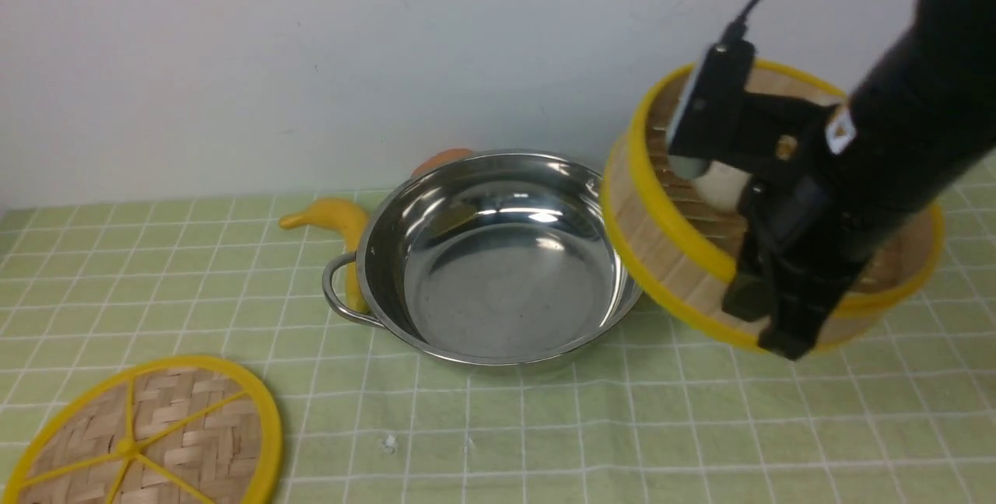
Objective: Place the steamer in the pot on the green tablecloth, and put the lid on the steamer.
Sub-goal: 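Place the bamboo steamer basket of food into the steel pot with the right gripper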
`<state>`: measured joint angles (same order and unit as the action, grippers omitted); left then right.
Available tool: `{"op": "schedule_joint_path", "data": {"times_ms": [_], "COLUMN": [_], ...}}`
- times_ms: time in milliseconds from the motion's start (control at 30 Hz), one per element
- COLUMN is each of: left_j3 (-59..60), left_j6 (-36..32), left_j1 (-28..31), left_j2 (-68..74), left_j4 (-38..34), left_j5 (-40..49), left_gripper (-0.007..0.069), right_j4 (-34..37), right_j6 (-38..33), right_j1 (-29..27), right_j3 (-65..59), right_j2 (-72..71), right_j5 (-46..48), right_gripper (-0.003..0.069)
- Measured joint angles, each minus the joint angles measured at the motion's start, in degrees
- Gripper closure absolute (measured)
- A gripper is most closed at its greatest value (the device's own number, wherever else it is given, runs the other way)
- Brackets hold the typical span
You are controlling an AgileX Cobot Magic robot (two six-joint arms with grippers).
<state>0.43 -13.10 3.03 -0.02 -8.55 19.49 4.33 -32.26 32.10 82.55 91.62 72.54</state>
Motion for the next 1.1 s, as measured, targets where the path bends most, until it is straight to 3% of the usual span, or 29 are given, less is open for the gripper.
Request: {"op": "schedule_joint_path", "data": {"times_ms": [233, 433, 600, 1100], "left_j3": [0.0, 0.0, 0.0, 0.0], "left_j6": [0.0, 0.0, 0.0, 0.0], "left_j1": [0.0, 0.0, 0.0, 0.0], "left_j2": [0.0, 0.0, 0.0, 0.0], "left_j4": [0.0, 0.0, 0.0, 0.0], "left_j5": [0.0, 0.0, 0.0, 0.0], "left_gripper": [0.0381, 0.0381, 0.0381, 0.0381], "right_j4": [-4.3, -12.4, -12.8, -10.2], "right_j6": [-3.2, -4.6, -5.7, -4.3], "right_j1": [8.2, 14.3, 14.8, 11.3], "right_j3": [12.7, 25.3, 31.6, 32.5], "right_j2": [11.8, 23.9, 31.2, 35.9], "right_j5": [-0.1, -0.3, -0.5, -0.3], "right_gripper": [0.0585, 0.0585, 0.0585, 0.0585]}}
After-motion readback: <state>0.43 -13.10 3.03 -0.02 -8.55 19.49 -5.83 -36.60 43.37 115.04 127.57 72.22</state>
